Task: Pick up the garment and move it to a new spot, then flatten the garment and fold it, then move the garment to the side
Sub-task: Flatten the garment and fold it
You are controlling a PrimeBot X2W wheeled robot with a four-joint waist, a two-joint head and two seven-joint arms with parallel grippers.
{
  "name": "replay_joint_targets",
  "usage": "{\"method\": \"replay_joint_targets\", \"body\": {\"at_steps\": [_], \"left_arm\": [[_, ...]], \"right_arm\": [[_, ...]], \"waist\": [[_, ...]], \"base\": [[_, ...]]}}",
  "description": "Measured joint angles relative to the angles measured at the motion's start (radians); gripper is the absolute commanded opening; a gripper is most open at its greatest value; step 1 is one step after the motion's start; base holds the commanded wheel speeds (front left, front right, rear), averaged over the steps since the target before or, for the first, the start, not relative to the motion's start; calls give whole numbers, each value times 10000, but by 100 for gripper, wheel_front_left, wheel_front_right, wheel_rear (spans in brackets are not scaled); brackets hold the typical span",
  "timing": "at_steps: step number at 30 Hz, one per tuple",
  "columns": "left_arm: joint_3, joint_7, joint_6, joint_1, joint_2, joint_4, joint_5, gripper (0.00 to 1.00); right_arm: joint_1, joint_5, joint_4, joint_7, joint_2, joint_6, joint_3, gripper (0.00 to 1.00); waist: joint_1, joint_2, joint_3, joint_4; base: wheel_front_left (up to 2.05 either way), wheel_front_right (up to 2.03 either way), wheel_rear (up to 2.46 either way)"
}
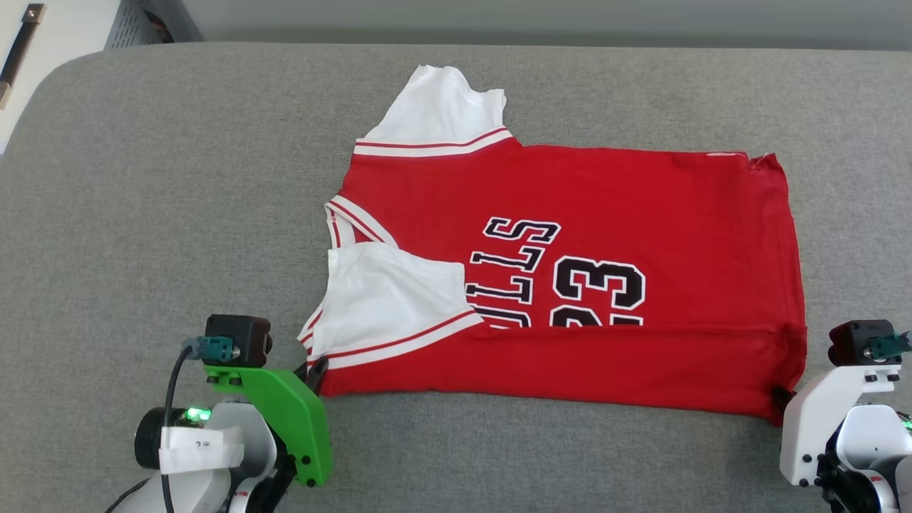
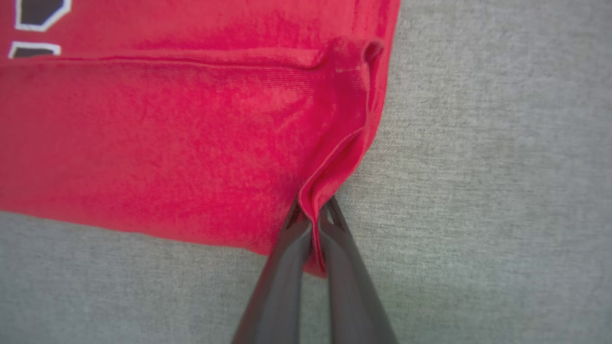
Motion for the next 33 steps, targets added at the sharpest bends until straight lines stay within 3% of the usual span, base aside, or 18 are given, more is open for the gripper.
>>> {"method": "replay_joint_targets", "body": {"at_steps": [9, 17, 24, 33], "left_arm": [[-215, 86, -104, 362, 25, 385, -130, 0], [-485, 324, -159, 1108, 92, 464, -276, 0], [-767, 418, -244, 1447, 38, 665, -430, 0], [-909, 376, -506, 1359, -284, 1383, -502, 0]], "right_arm": [[310, 410, -190, 311, -562, 6, 21, 0], [1289, 894, -1080, 1118, -976, 6, -96, 0], [2006, 1007, -1653, 1695, -901, 6, -468, 0], [2043, 1106, -1354, 1515, -527, 4, -640, 0]], "waist": [[0, 0, -713, -76], [0, 0, -1493, -112], [0, 0, -1637, -77], [0, 0, -1161, -98]], "base": [[0, 0, 0], [0, 0, 0], [0, 0, 0], [0, 0, 0]]}}
